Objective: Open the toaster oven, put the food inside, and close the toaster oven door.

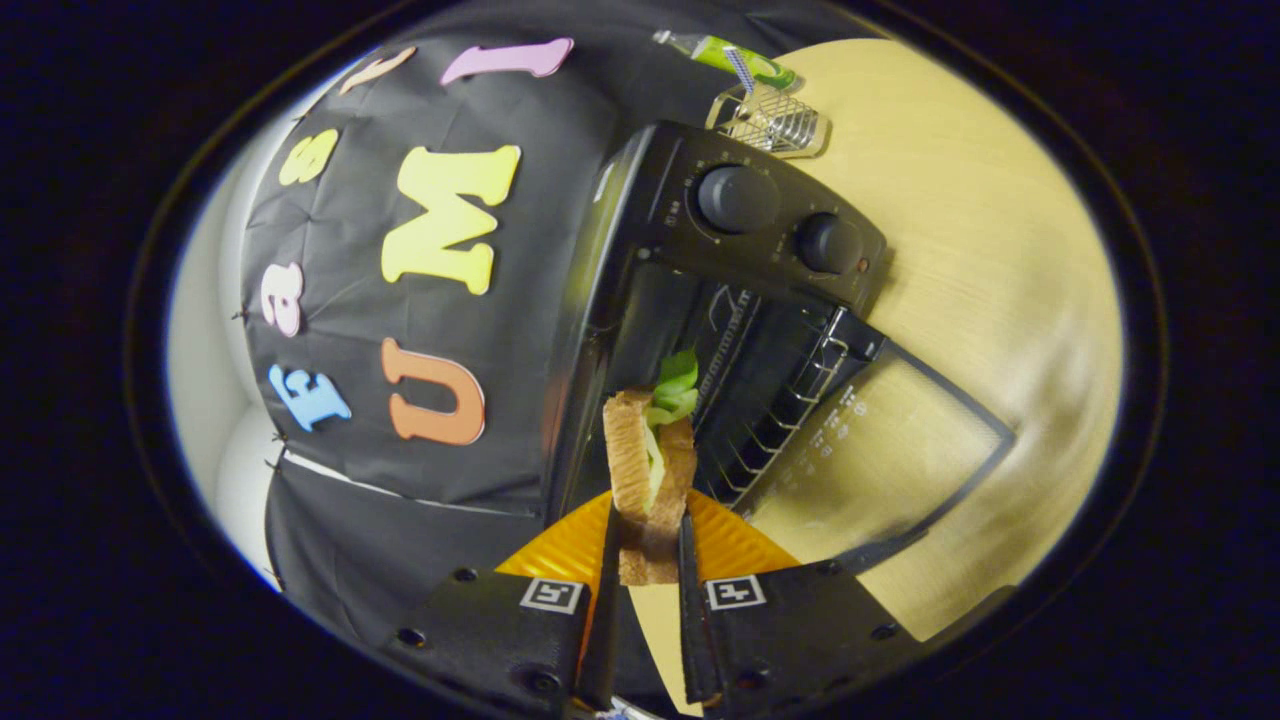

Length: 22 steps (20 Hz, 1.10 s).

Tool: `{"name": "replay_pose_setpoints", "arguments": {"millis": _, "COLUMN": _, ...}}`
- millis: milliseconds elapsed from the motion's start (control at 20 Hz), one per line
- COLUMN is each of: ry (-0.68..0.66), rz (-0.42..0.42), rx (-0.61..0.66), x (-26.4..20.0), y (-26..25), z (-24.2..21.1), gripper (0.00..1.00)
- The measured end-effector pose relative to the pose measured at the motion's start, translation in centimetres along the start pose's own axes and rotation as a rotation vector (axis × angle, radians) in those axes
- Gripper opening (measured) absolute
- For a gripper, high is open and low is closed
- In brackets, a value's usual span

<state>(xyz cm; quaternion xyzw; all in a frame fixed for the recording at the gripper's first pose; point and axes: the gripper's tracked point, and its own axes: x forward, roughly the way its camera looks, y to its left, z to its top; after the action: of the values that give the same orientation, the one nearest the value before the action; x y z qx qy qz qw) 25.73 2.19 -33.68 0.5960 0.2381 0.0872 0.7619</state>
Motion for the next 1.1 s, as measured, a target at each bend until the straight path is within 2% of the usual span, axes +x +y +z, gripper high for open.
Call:
{"name": "replay_pose_setpoints", "arguments": {"millis": 300, "ry": -0.110, "rz": 0.060, "rx": 0.079, "x": 5.9, "y": -1.8, "z": 1.7, "gripper": 0.31}}
{"name": "replay_pose_setpoints", "arguments": {"millis": 400, "ry": -0.126, "rz": 0.065, "rx": 0.048, "x": 7.1, "y": -1.7, "z": 2.2, "gripper": 0.32}}
{"name": "replay_pose_setpoints", "arguments": {"millis": 500, "ry": -0.101, "rz": 0.040, "rx": 0.016, "x": 8.4, "y": -2.0, "z": 1.6, "gripper": 0.37}}
{"name": "replay_pose_setpoints", "arguments": {"millis": 600, "ry": -0.090, "rz": 0.035, "rx": -0.019, "x": 8.4, "y": -1.5, "z": 0.8, "gripper": 0.45}}
{"name": "replay_pose_setpoints", "arguments": {"millis": 750, "ry": -0.058, "rz": 0.002, "rx": -0.094, "x": 8.3, "y": -1.2, "z": 0.0, "gripper": 0.69}}
{"name": "replay_pose_setpoints", "arguments": {"millis": 950, "ry": -0.052, "rz": -0.027, "rx": -0.114, "x": 7.7, "y": -1.2, "z": 0.0, "gripper": 0.76}}
{"name": "replay_pose_setpoints", "arguments": {"millis": 1100, "ry": -0.033, "rz": -0.089, "rx": -0.229, "x": 7.5, "y": -1.6, "z": -0.4, "gripper": 0.83}}
